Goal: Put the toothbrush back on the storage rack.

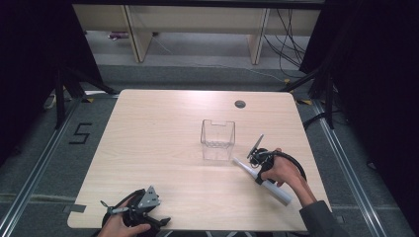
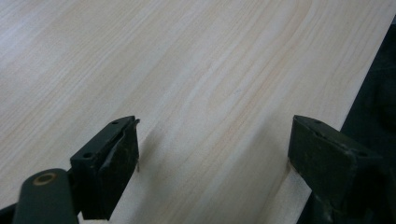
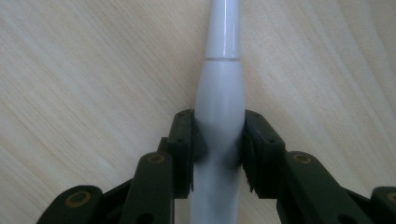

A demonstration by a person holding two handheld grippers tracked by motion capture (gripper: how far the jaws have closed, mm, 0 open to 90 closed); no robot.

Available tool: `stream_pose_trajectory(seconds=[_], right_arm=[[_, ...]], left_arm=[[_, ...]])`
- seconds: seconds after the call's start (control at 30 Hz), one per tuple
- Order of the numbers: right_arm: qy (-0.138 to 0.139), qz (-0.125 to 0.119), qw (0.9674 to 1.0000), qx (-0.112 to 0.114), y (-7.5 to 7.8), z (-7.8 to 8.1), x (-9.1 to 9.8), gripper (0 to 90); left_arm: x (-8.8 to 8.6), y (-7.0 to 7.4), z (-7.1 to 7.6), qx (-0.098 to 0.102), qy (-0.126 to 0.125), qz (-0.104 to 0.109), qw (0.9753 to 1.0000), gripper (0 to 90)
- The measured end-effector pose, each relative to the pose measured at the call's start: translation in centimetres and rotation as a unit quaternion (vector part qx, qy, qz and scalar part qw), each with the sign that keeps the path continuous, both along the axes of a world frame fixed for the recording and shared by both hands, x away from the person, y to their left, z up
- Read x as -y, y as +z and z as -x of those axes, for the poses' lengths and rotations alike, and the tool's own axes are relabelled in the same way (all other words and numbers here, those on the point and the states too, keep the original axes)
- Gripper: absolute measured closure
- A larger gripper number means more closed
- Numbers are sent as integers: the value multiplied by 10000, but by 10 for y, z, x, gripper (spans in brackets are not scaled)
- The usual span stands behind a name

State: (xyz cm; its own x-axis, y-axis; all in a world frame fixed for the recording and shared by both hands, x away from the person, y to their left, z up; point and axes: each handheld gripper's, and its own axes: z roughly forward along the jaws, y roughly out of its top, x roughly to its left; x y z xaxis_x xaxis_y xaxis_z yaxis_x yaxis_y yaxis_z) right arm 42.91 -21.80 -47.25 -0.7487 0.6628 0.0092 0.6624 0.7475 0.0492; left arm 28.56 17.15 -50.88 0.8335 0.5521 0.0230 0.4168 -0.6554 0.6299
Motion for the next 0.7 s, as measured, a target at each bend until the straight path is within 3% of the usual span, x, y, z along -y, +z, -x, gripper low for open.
stream_pose_trajectory(seconds=[0.03,0.2,0.23,0.37,0.53,0.63,0.67,0.7], right_arm=[[-106,48,9999,-20,1,1,0,667],[-138,-62,9998,133,4,3,6,668],[-24,-114,9998,175,5,3,10,668],[-149,-226,9992,277,13,5,13,668],[-140,-634,9951,746,27,11,27,669],[-364,-840,9913,946,38,17,38,669],[-489,-948,9886,1065,43,20,44,669],[-489,-948,9886,1065,43,20,44,669]], left_arm=[[0,0,0,-3,2,3,10000,157],[0,0,-1,-41,-17,-27,10000,156],[0,0,-1,-51,-16,-21,10000,157],[0,0,-1,-44,0,-23,10000,157],[-1,0,-1,1,18,-13,10000,157],[-1,1,-1,-39,8,-26,10000,157],[-1,0,-1,-37,5,-29,10000,156],[-1,0,-1,-31,16,-23,10000,156]])
